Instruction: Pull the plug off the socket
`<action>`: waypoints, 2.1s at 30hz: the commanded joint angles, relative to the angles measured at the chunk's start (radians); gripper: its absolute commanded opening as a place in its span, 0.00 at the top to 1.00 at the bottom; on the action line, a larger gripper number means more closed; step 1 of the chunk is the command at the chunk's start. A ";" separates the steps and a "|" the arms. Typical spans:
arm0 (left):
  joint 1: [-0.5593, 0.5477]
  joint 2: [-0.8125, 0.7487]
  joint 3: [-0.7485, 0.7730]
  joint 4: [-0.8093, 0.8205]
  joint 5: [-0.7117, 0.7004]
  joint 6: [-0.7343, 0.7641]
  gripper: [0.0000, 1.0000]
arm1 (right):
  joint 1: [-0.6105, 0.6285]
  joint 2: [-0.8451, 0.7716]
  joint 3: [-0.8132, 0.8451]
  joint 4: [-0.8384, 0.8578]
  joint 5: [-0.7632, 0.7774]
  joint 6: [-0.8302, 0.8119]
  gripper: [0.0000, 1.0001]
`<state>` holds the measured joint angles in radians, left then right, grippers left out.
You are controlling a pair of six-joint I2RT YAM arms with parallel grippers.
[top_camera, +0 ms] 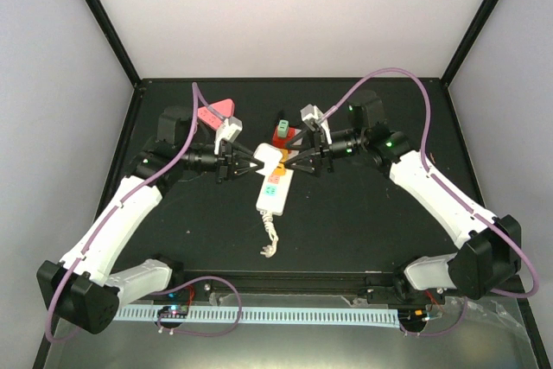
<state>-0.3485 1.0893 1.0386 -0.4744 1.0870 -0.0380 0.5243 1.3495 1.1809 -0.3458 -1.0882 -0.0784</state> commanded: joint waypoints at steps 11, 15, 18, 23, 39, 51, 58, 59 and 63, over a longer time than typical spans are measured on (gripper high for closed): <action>-0.030 -0.029 -0.015 0.086 0.035 -0.017 0.98 | 0.083 0.012 0.057 0.114 -0.024 0.155 0.46; -0.030 -0.046 -0.025 0.086 0.021 -0.011 0.98 | 0.083 0.013 0.056 0.122 -0.026 0.170 0.60; -0.030 -0.059 -0.033 0.084 0.013 -0.006 0.99 | 0.083 0.012 0.051 0.123 -0.026 0.176 0.71; -0.030 -0.062 -0.027 0.044 -0.018 0.009 0.96 | 0.084 0.013 0.052 0.108 -0.030 0.173 0.87; -0.006 -0.033 0.054 -0.069 0.044 0.053 0.71 | 0.082 -0.003 0.028 0.068 -0.031 0.135 0.99; -0.003 -0.028 0.043 -0.015 0.057 0.008 0.99 | 0.074 0.000 0.032 0.056 -0.008 0.139 0.65; 0.077 -0.036 0.051 0.019 -0.058 -0.090 0.98 | -0.029 0.030 0.114 -0.022 -0.038 0.185 0.38; 0.083 -0.035 0.051 0.027 -0.068 -0.099 0.98 | -0.032 0.037 0.128 -0.046 -0.043 0.181 0.36; 0.089 -0.035 0.052 0.056 -0.120 -0.125 0.98 | -0.032 0.039 0.117 -0.039 -0.057 0.249 0.30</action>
<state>-0.2661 1.0725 1.0561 -0.4839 1.0210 -0.1123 0.4900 1.3865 1.2896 -0.3580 -1.1049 0.1024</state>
